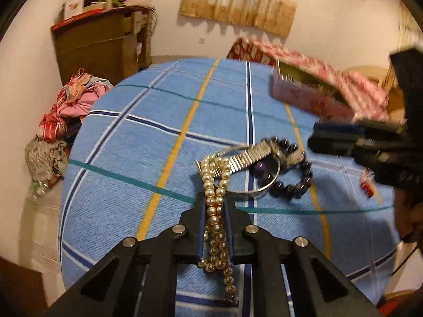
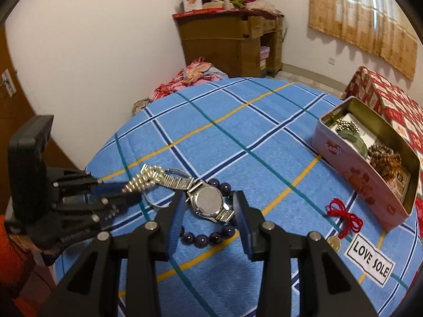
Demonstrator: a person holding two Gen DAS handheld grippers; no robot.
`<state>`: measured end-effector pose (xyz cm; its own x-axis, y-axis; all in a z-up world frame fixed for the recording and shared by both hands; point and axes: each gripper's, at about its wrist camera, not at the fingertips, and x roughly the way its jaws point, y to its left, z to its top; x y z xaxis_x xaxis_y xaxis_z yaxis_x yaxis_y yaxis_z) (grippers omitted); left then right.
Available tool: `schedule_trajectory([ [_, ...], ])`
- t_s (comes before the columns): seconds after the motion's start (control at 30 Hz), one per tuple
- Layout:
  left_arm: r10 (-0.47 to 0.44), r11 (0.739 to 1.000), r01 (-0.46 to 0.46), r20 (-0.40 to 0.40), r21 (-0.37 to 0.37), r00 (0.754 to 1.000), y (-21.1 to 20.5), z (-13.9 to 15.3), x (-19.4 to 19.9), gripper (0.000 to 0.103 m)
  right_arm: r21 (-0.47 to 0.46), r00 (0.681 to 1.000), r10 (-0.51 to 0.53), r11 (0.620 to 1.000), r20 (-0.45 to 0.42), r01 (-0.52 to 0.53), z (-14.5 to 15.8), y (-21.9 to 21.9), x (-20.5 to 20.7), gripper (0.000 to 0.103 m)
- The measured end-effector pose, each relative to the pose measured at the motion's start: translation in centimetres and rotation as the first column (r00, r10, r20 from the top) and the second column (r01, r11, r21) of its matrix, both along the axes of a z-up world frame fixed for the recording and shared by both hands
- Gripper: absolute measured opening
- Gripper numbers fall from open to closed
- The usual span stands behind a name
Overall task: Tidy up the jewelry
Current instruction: 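Grasp the silver chain bracelet beside the watch with the right tool while the left tool holds the pearls, then lift the silver chain bracelet with the right tool while the left tool carries the pearls toward the tin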
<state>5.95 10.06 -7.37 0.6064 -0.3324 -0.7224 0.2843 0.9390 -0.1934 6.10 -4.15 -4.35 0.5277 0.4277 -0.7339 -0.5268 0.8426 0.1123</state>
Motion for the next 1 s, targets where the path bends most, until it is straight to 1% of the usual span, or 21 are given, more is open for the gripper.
schedule_trajectory([
  [0.07,0.015,0.998,-0.013,0.032,-0.063,0.999,1.1,1.2,-0.9,0.012,-0.021,0.999,0.038,0.999,0.01,-0.038,0.0,0.8,0.1,0.042],
  [0.13,0.023,0.995,-0.016,0.071,-0.1,0.997,1.7,2.6,-1.5,0.012,-0.044,0.997,0.08,0.996,0.013,-0.079,-0.2,1.7,0.2,0.041],
  [0.17,0.025,0.994,-0.015,0.088,-0.108,0.996,1.8,3.1,-1.6,0.012,-0.075,0.994,0.109,0.991,0.017,-0.107,-0.4,2.5,0.3,0.041],
  [0.23,0.027,0.993,-0.012,0.125,-0.115,0.992,2.1,4.5,-2.2,0.012,-0.126,0.989,0.144,0.982,0.024,-0.14,-0.9,3.5,0.8,0.04],
  [0.27,0.029,0.993,-0.012,0.138,-0.12,0.99,2.3,5.0,-2.3,0.012,-0.153,0.986,0.163,0.975,0.022,-0.158,-1.3,4.1,1.1,0.037],
  [0.33,0.033,0.991,-0.013,0.148,-0.134,0.989,2.4,5.5,-2.4,0.012,-0.212,0.984,0.175,0.963,0.026,-0.166,-2.0,4.9,1.9,0.036],
  [0.37,0.035,0.991,-0.014,0.152,-0.135,0.988,2.4,5.7,-2.4,0.012,-0.241,0.981,0.196,0.952,0.008,-0.188,-2.6,5.5,2.4,0.036],
  [0.4,0.038,0.991,-0.017,0.154,-0.132,0.987,2.3,5.8,-2.3,0.012,-0.256,0.977,0.212,0.945,-0.003,-0.206,-3.0,5.5,2.7,0.036],
  [0.43,0.039,0.992,-0.018,0.156,-0.129,0.987,2.2,5.8,-2.3,0.012,-0.244,0.973,0.233,0.944,0.009,-0.223,-2.9,5.6,2.8,0.036],
  [0.5,0.039,0.992,-0.019,0.158,-0.123,0.987,2.0,5.8,-2.4,0.012,-0.246,0.964,0.265,0.934,-0.012,-0.26,-3.1,6.0,3.4,0.037],
  [0.53,0.04,0.993,-0.021,0.159,-0.12,0.986,2.0,5.8,-2.4,0.012,-0.261,0.959,0.281,0.924,-0.034,-0.28,-3.3,6.2,3.6,0.04],
  [0.6,0.041,0.992,-0.022,0.155,-0.121,0.987,2.1,5.7,-2.4,0.012,-0.338,0.943,0.331,0.887,-0.01,-0.315,-3.6,7.1,3.3,0.043],
  [0.63,0.044,0.992,-0.025,0.152,-0.12,0.987,2.1,5.6,-2.4,0.012,-0.361,0.94,0.34,0.876,-0.006,-0.319,-3.6,7.3,3.2,0.042],
  [0.67,0.047,0.992,-0.029,0.152,-0.12,0.987,2.3,5.7,-2.4,0.012,-0.362,0.943,0.333,0.878,-0.011,-0.314,-3.6,7.3,3.3,0.041],
  [0.7,0.05,0.992,-0.031,0.155,-0.12,0.987,2.3,5.8,-2.5,0.012,-0.346,0.948,0.317,0.888,-0.018,-0.303,-3.4,7.1,3.5,0.04],
  [0.73,0.054,0.992,-0.034,0.159,-0.125,0.986,2.5,5.9,-2.7,0.012,-0.33,0.952,0.304,0.898,-0.017,-0.292,-3.1,6.8,3.5,0.03],
  [0.77,0.058,0.99,-0.037,0.161,-0.133,0.985,2.6,6.1,-2.8,0.012,-0.3,0.959,0.284,0.913,-0.017,-0.276,-2.7,6.2,3.8,0.014],
  [0.83,0.068,0.988,-0.044,0.164,-0.149,0.984,2.8,6.3,-2.7,0.012,-0.211,0.974,0.224,0.95,-0.044,-0.228,-1.8,4.9,4.6,0.005],
  [0.87,0.072,0.987,-0.046,0.166,-0.155,0.983,2.9,6.4,-2.7,0.012,-0.173,0.982,0.181,0.967,-0.043,-0.186,-1.2,3.9,5.1,0.005],
  [0.93,0.074,0.987,-0.048,0.168,-0.156,0.983,2.9,6.5,-2.7,0.012,-0.126,0.99,0.132,0.982,-0.048,-0.137,-0.8,2.9,5.3,0.005],
  [1.0,0.073,0.989,-0.048,0.175,-0.139,0.982,2.7,6.4,-2.8,0.012,-0.055,0.988,0.134,0.989,-0.071,-0.138,-0.4,2.3,5.1,0.005],
])
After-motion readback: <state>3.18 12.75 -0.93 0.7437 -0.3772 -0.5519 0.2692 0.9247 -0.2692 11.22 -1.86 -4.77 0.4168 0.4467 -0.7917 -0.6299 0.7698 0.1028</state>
